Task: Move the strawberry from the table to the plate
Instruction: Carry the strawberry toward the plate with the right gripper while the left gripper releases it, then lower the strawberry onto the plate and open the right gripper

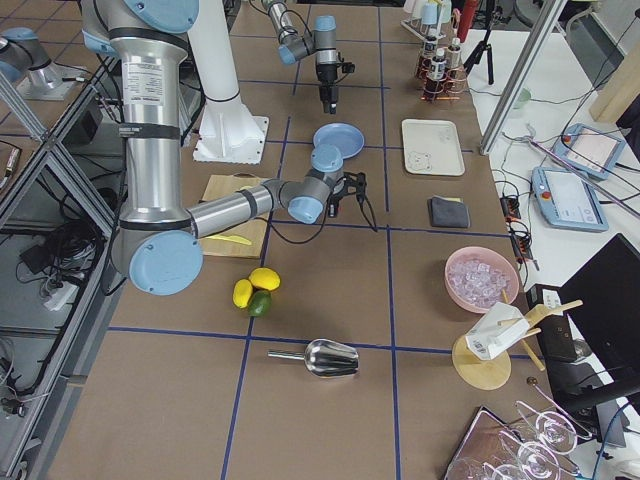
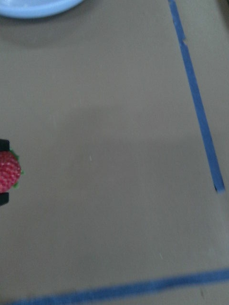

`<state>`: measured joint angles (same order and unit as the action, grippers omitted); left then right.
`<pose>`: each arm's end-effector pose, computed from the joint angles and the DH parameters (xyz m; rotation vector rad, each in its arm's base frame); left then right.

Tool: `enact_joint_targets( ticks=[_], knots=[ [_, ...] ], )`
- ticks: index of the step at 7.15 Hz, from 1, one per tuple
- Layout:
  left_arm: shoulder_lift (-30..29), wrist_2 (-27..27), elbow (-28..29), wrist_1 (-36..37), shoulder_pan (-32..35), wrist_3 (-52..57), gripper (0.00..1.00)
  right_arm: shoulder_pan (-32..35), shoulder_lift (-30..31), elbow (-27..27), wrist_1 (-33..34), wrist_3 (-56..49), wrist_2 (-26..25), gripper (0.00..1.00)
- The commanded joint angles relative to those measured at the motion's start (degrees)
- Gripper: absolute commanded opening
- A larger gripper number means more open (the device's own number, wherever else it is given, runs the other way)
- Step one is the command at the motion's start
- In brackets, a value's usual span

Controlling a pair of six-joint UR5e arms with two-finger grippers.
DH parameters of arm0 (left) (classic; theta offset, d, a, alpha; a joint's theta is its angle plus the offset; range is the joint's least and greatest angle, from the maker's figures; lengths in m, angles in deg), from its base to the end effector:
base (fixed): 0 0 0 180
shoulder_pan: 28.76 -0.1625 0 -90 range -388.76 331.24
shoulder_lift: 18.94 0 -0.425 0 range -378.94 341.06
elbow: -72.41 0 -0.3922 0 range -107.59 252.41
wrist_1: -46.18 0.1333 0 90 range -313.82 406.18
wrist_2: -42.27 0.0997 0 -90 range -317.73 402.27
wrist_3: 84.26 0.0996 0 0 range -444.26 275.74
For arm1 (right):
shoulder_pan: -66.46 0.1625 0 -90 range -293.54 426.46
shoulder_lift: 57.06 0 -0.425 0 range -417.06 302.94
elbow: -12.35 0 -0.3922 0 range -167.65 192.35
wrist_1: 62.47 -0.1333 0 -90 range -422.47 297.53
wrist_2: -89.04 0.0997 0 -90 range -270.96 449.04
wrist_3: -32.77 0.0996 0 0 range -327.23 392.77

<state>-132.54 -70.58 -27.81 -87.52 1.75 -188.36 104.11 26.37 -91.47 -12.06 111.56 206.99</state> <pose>0.4750 -0.3898 0.2562 -0.1425 1.3733 -0.3826 -0.3765 -0.3998 0.4058 0.0215 -1.1141 0.1576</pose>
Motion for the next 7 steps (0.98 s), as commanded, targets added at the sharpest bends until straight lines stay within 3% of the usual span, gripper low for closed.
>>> enact_joint_targets(
  ticks=[1,2,3,4,5,6,7],
  knots=[
    [2.49,-4.58,-1.37,0.02,4.9,2.41,0.76,-6.08,-12.52,-0.07,11.55,8.82,-5.34,0.0],
    [6.34,-4.67,-4.6,-0.06,7.0,3.11,0.79,-9.05,-19.63,0.63,20.86,10.4,-8.24,0.0],
    [9.33,-6.06,-6.46,-0.07,9.98,6.59,0.87,-11.35,-25.19,3.51,25.13,12.68,-12.09,0.0],
    [11.19,-9.03,-7.0,-0.07,12.8,8.63,1.0,-12.33,-30.99,9.63,25.26,17.49,-13.35,0.0],
    [11.38,-9.06,-7.0,-0.07,13.26,8.65,1.0,-12.77,-37.83,17.52,25.43,18.32,-16.32,0.0],
    [11.47,-9.06,-6.83,0.02,13.35,8.65,1.0,-13.3,-38.51,19.16,25.87,18.33,-16.87,0.0],
    [11.47,-9.06,-6.83,0.02,13.53,8.65,1.0,-13.39,-39.21,18.92,31.27,18.24,-16.97,0.0]
  ],
)
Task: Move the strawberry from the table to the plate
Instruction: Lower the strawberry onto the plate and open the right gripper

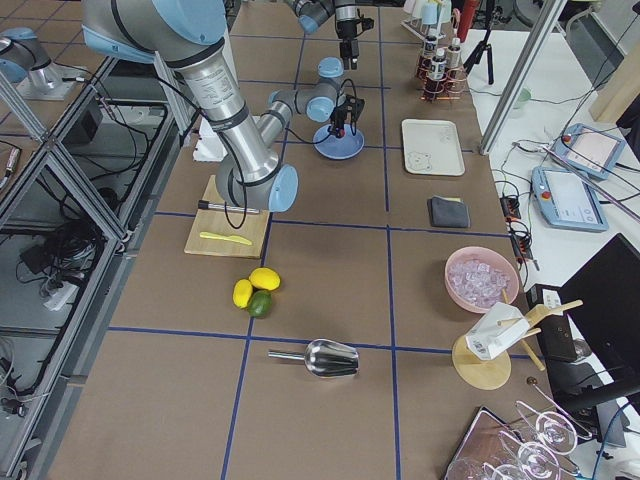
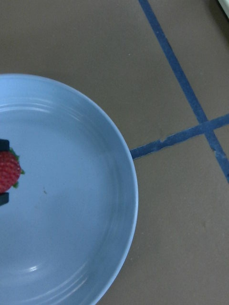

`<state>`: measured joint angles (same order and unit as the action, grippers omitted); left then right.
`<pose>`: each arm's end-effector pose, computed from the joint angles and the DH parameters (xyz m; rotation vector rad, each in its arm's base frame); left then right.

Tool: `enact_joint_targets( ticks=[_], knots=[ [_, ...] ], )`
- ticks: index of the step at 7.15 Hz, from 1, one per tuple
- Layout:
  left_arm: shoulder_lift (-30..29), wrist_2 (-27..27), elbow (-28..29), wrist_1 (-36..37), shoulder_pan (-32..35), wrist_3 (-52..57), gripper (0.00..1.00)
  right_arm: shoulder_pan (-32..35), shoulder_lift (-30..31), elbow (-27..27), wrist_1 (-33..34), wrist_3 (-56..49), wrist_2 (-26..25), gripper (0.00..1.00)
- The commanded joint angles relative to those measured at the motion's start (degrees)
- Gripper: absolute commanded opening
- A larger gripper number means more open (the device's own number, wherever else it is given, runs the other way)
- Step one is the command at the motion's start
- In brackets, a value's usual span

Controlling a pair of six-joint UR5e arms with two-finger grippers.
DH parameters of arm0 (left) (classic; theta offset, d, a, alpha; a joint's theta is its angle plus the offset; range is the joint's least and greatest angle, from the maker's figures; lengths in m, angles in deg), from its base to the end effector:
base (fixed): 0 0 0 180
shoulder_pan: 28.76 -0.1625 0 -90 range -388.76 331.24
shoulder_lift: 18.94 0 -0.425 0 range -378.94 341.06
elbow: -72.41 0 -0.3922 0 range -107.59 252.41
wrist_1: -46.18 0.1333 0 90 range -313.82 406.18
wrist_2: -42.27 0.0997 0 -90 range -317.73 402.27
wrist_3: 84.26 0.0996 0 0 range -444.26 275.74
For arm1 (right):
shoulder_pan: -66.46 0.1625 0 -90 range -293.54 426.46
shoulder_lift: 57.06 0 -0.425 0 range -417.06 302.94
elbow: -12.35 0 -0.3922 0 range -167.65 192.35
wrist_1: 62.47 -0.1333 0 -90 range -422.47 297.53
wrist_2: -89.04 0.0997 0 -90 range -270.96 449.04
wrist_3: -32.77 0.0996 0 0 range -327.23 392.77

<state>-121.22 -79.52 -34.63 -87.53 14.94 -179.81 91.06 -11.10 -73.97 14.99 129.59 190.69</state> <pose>0.3363 -0.4332 0.3151 -0.0455 1.3289 -0.3772 -0.6187 -0.4077 0.1934 -0.0445 -0.9451 0.4134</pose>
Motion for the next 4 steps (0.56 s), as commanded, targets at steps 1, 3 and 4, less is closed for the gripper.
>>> enact_joint_targets(
  ticks=[1,3,4],
  knots=[
    [0.15,-0.12,-0.18,0.03,0.43,0.11,1.0,-0.35,-2.54,1.59,5.93,0.04,-0.66,0.0],
    [0.5,-0.12,-0.44,0.03,0.51,0.11,1.0,-0.87,-1.41,1.5,6.04,-0.05,-1.1,0.0],
    [0.5,-0.03,-0.44,0.03,0.51,0.11,1.0,-1.14,-1.23,1.59,6.12,0.04,-1.45,0.0]
  ],
)
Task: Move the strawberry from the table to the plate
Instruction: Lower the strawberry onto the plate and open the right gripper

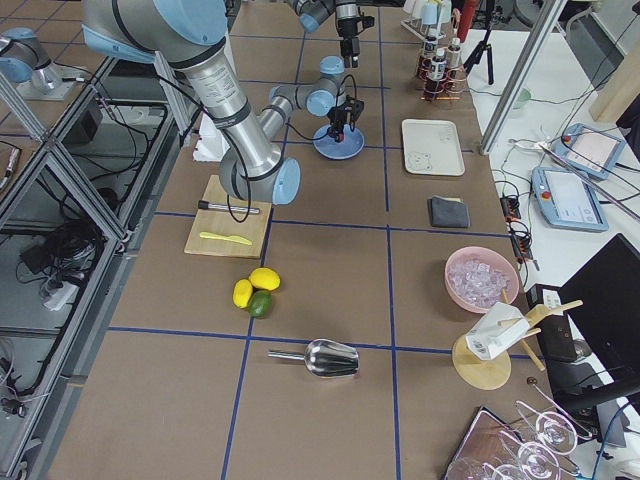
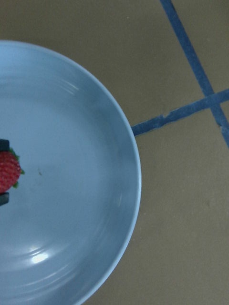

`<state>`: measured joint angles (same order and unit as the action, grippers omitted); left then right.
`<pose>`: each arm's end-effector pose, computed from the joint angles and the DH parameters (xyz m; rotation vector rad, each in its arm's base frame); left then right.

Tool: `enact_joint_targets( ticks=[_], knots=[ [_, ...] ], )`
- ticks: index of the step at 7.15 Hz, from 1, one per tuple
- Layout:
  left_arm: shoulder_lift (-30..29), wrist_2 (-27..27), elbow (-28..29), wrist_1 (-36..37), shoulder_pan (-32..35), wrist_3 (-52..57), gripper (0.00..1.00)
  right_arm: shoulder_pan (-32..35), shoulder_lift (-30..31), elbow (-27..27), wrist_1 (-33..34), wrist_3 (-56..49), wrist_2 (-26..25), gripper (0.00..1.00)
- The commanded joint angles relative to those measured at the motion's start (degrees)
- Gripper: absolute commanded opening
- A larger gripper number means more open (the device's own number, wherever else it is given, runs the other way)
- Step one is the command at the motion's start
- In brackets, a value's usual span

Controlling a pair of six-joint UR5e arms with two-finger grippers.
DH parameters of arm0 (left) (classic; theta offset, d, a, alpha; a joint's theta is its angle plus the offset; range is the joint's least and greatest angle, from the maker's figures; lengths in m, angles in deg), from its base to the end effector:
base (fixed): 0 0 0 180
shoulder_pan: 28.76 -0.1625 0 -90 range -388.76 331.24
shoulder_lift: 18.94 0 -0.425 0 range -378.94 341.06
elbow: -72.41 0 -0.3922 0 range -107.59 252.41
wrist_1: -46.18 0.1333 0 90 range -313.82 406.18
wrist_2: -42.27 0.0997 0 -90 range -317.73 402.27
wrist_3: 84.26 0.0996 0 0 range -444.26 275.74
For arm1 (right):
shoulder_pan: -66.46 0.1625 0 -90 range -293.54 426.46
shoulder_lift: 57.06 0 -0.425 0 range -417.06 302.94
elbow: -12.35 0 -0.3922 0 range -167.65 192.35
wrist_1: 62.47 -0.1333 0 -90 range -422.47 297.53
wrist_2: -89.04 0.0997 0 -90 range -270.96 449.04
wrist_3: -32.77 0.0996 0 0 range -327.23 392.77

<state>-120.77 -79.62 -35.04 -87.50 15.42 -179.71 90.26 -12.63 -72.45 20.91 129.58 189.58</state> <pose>0.3305 -0.4337 0.3161 -0.0408 1.3285 -0.3822 -0.6324 -0.4047 0.1999 -0.0512 -0.8411 0.4272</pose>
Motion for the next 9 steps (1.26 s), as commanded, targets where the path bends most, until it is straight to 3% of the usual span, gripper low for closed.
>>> enact_joint_targets(
  ticks=[1,2,4,7,9],
  knots=[
    [0.05,0.07,0.23,0.0,-0.06,0.0,1.0,-0.43,0.66,0.25,0.11,-0.38,-0.78,0.0],
    [0.05,0.16,0.49,0.0,-0.15,0.0,1.0,-0.51,0.92,0.25,0.11,-0.47,-0.96,0.0],
    [0.05,0.16,0.84,0.0,-0.15,0.0,1.0,-0.78,0.75,0.25,0.46,-0.56,-1.74,0.99],
    [0.05,0.07,0.93,0.0,-0.15,0.0,1.0,-0.43,0.57,-2.28,1.08,-1.26,-1.14,1.0],
    [2.58,-0.02,0.76,-0.09,0.12,5.14,1.0,2.98,10.0,-15.58,4.05,-5.19,3.06,1.0]
  ],
)
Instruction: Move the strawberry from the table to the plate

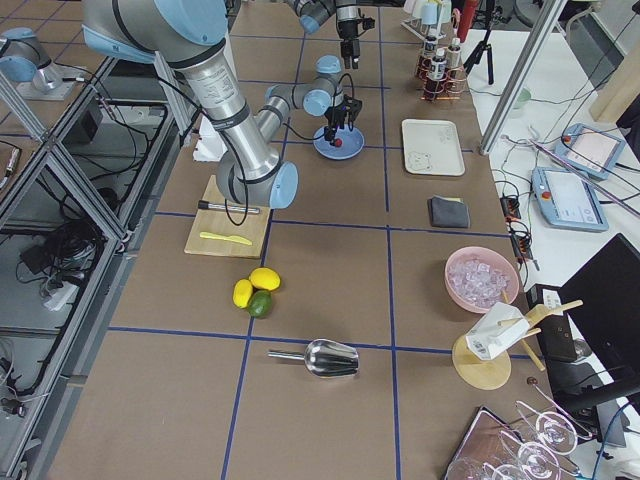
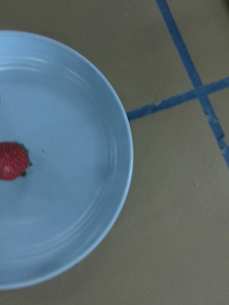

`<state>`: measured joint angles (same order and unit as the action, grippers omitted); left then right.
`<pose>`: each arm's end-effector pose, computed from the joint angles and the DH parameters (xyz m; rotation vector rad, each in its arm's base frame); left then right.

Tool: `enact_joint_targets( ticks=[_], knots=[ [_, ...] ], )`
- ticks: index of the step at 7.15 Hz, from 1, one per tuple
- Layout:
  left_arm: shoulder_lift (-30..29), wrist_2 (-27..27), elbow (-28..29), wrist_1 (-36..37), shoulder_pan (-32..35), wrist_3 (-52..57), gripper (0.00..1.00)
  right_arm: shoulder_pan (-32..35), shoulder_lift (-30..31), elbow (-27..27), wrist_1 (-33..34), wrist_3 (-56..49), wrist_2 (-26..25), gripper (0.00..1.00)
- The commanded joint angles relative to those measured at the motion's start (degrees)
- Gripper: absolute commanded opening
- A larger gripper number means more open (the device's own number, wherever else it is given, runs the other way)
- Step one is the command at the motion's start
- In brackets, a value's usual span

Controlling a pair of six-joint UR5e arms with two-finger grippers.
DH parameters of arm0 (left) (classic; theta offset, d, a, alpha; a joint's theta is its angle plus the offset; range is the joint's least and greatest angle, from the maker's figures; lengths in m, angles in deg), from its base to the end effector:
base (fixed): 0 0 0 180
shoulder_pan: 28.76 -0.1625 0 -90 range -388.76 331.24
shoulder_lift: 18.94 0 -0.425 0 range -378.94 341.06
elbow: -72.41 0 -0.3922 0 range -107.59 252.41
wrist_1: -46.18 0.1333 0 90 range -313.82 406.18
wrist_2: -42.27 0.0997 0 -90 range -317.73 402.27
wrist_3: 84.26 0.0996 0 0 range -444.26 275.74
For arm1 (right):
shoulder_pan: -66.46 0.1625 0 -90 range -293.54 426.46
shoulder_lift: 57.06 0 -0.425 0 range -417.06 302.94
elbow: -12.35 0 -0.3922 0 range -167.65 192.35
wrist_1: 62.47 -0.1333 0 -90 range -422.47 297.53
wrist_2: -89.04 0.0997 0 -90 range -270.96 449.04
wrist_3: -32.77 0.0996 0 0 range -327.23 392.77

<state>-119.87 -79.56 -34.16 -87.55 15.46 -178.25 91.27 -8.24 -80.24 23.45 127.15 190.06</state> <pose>0.3312 -0.4350 0.3315 -0.0362 1.3026 -0.3752 -0.5897 -0.3985 0.2028 -0.0307 -0.8572 0.3978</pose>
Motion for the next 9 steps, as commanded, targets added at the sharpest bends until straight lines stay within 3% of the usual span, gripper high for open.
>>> enact_joint_targets(
  ticks=[1,3,4,7,9],
  knots=[
    [4.83,-0.08,-0.56,-0.12,0.17,9.39,1.0,4.69,12.81,-16.39,2.14,-7.84,5.47,1.0],
    [8.8,-0.08,-0.22,-0.12,2.52,20.12,1.0,14.24,28.36,-26.72,1.97,-22.22,13.98,1.0],
    [10.99,0.01,-0.39,-0.03,5.76,26.52,1.0,20.83,34.01,-27.72,1.62,-32.4,18.29,1.0],
    [19.08,-0.42,-0.48,0.4,19.63,57.25,1.0,38.51,40.82,-22.75,2.06,-61.5,26.05,1.0],
    [20.33,-13.46,-0.22,6.17,31.04,75.88,1.0,48.62,41.01,-15.72,1.97,-77.52,30.43,1.0]
  ],
)
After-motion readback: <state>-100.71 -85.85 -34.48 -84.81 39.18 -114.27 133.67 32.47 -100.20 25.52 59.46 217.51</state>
